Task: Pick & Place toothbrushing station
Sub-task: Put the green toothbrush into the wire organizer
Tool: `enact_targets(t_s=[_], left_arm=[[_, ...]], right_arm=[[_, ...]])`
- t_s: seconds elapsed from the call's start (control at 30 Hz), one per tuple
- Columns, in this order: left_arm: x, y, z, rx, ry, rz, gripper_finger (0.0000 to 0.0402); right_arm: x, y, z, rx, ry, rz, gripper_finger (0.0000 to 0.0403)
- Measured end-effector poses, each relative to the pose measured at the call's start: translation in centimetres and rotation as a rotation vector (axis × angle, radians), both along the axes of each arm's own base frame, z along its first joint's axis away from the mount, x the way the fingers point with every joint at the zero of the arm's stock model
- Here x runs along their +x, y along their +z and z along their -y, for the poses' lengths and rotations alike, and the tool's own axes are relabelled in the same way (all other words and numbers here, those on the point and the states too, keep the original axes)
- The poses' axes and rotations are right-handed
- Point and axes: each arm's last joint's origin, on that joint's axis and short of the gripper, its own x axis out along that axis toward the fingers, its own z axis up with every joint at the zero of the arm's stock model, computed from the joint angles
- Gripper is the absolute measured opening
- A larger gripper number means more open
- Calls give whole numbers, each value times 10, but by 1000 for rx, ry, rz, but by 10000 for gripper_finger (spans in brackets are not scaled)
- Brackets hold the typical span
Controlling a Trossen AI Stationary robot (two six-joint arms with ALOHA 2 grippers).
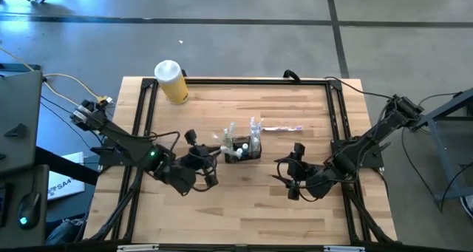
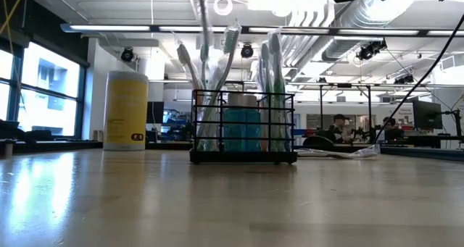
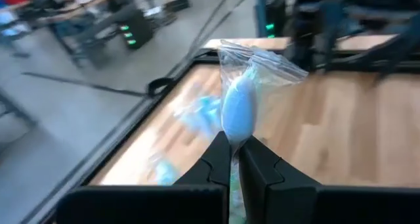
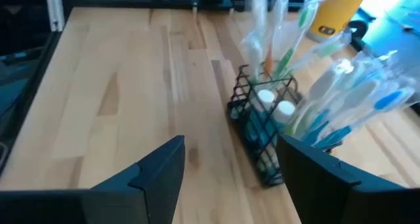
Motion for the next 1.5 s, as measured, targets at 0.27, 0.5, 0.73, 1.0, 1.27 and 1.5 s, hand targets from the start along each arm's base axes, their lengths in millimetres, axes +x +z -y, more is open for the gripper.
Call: enact_targets(t_s=[0.27,0.5,0.73,1.0,1.27,1.5], left_arm=[[-5,-22,-8,-4,143,-9,2],[-3,-41,-6,-25,142,21,2],[2,-40,-8,-84,100,32,2],[13,-63,-28,-173,66,19,2],[16,-89,-42,-269,23,16,2],[19,-101,-41,-314,-8,-36,3]], right_arm=[[-5,0,-6,14,8,4,231],[-4,0,-5,13,-13,15,231],[-4,0,-5,18,-14,21,231],[-4,0,-5,18,-14,20,231],[-4,0,-5,23,-5,14,231],[-4,0,-5,22,-5,12,231]])
